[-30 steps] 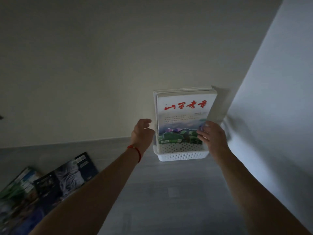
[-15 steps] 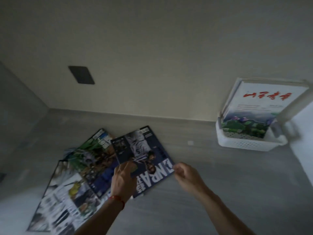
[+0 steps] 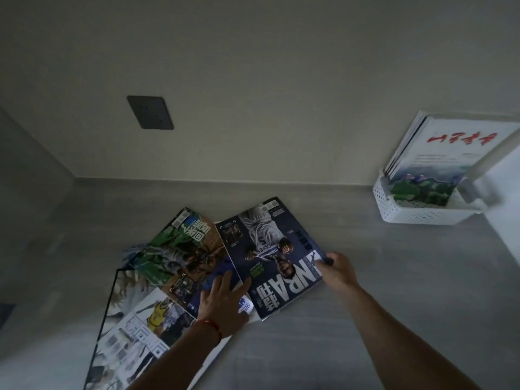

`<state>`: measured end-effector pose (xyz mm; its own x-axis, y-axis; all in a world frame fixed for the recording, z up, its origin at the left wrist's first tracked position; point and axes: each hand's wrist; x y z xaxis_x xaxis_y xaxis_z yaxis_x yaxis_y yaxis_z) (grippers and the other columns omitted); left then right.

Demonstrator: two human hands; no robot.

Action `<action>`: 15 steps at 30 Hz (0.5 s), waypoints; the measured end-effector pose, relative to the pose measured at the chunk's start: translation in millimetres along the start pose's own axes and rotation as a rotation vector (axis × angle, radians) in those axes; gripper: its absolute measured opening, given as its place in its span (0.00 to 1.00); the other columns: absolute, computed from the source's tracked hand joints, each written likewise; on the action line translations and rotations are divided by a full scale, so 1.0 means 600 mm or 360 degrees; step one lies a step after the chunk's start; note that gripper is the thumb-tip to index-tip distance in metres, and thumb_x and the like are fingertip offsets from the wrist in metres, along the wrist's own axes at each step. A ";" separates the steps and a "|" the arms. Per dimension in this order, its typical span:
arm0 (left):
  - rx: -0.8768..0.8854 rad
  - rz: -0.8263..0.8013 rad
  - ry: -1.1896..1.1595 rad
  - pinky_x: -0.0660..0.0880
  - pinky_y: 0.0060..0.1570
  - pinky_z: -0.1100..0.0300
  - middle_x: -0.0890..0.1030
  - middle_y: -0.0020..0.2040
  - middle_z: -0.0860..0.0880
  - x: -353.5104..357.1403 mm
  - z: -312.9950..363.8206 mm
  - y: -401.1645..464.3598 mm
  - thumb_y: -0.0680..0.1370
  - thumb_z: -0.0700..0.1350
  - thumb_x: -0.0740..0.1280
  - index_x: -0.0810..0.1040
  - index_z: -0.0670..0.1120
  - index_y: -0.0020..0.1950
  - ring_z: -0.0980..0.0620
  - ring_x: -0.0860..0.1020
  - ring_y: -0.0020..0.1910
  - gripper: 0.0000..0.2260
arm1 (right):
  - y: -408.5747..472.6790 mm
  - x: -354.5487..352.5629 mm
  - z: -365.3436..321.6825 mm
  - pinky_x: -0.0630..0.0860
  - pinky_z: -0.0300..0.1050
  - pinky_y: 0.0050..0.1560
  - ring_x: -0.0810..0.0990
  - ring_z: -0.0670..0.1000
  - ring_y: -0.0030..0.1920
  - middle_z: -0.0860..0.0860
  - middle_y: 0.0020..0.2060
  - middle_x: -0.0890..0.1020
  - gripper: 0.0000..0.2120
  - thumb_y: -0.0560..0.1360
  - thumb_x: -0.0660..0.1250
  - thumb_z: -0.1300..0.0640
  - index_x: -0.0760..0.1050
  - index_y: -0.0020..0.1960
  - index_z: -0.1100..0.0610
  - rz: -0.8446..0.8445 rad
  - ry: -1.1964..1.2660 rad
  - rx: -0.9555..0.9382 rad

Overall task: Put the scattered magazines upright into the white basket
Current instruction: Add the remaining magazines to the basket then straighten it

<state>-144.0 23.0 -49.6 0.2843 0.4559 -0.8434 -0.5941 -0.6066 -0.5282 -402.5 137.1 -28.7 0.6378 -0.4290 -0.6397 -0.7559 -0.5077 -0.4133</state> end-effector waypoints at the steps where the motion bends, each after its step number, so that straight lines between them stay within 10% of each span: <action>1: 0.0016 -0.0031 0.0026 0.56 0.74 0.38 0.47 0.82 0.45 -0.008 -0.004 0.002 0.76 0.59 0.63 0.48 0.66 0.78 0.40 0.49 0.79 0.35 | -0.002 -0.010 0.000 0.74 0.42 0.36 0.79 0.50 0.36 0.54 0.40 0.82 0.10 0.76 0.70 0.58 0.81 0.54 0.62 -0.0011 0.0046 -0.0043; 6: 0.0157 0.0305 -0.0524 0.75 0.63 0.45 0.73 0.68 0.43 -0.107 0.023 0.014 0.75 0.48 0.66 0.67 0.56 0.74 0.41 0.72 0.68 0.26 | -0.033 -0.068 -0.020 0.79 0.54 0.43 0.83 0.57 0.42 0.55 0.42 0.83 0.06 0.78 0.66 0.64 0.78 0.53 0.58 -0.0014 0.0324 -0.0495; 10: 0.0669 0.1112 -0.0437 0.60 0.75 0.44 0.58 0.80 0.43 -0.225 0.114 0.029 0.78 0.50 0.66 0.56 0.53 0.79 0.41 0.57 0.78 0.32 | -0.034 -0.166 -0.048 0.71 0.36 0.36 0.77 0.39 0.34 0.43 0.34 0.81 0.06 0.77 0.69 0.63 0.80 0.49 0.53 0.0070 0.0149 -0.0966; 13: 0.0949 0.1099 -0.0209 0.45 0.78 0.40 0.55 0.81 0.47 -0.297 0.196 0.039 0.80 0.56 0.62 0.51 0.55 0.80 0.44 0.50 0.81 0.32 | -0.035 -0.257 -0.079 0.74 0.31 0.35 0.82 0.38 0.35 0.39 0.37 0.84 0.10 0.77 0.71 0.58 0.80 0.49 0.42 0.0026 0.0186 -0.1134; 15: 0.0960 0.0919 -0.0159 0.57 0.75 0.41 0.72 0.74 0.46 -0.324 0.247 0.045 0.80 0.53 0.64 0.63 0.54 0.75 0.41 0.66 0.75 0.24 | -0.031 -0.305 -0.089 0.73 0.36 0.31 0.81 0.44 0.30 0.43 0.34 0.84 0.09 0.75 0.73 0.53 0.79 0.49 0.39 0.0023 0.0244 -0.1191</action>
<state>-327.1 14.4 114.6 -0.2386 0.2535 -0.9374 -0.9343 -0.3230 0.1505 -497.1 185.0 130.5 0.6835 -0.5104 -0.5219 -0.4975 -0.8489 0.1787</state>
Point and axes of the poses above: each hand's wrist, its own y-axis towards the middle knuckle, its own x-axis out of the palm, z = x × y
